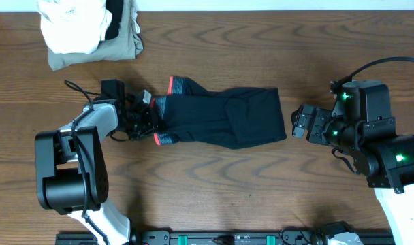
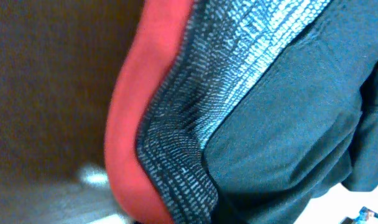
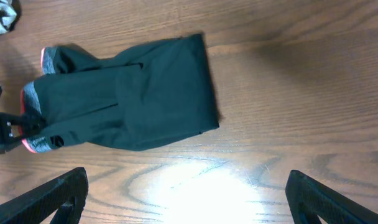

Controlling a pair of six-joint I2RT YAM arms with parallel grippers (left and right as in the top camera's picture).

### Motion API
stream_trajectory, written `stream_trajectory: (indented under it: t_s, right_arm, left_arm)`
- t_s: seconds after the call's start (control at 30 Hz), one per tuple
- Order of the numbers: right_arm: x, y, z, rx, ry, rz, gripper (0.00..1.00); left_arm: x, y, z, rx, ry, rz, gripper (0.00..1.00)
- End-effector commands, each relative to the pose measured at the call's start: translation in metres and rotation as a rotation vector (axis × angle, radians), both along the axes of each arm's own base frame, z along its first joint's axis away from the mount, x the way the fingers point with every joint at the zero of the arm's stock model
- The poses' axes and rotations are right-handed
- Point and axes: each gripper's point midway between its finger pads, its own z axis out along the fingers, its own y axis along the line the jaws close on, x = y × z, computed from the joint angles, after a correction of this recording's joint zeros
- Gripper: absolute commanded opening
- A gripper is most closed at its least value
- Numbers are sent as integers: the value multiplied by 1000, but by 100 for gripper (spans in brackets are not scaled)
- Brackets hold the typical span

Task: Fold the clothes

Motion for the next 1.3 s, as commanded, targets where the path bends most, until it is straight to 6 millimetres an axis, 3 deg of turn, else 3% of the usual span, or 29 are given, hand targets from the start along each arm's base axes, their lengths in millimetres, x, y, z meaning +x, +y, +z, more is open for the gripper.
stream_trajectory:
  t_s: [0.0,0.37,0.47,0.53,0.57,0.8,1.1,1.27]
  right_arm:
    - [-1,-1,0,4,2,-8,99]
    - [-1,-1,-1,3,3,-9,99]
    - [1,0,0,4,-2,-8,99]
    - [2,0,0,5,-4,-8,99]
    - [2,0,0,5,-5,-8,99]
    - [5,1,-5,1,16,-8,99]
    - [5,2,-7,5,25,-4,99]
    - [5,2,-7,6,23,-3,99]
  left_arm:
    - [-16,7,-12,23,75,10,8]
    - [-32,53,-19,75,170,125,8]
    - [-32,59,-19,75,163,133,54]
    - [-30,61,-19,78,147,129,95]
    - [-28,61,-19,79,141,129,98]
    - [-12,68,-20,112,64,130,98]
    - [-8,71,-22,125,56,148,98]
    - [-8,50,-15,22,58,126,98]
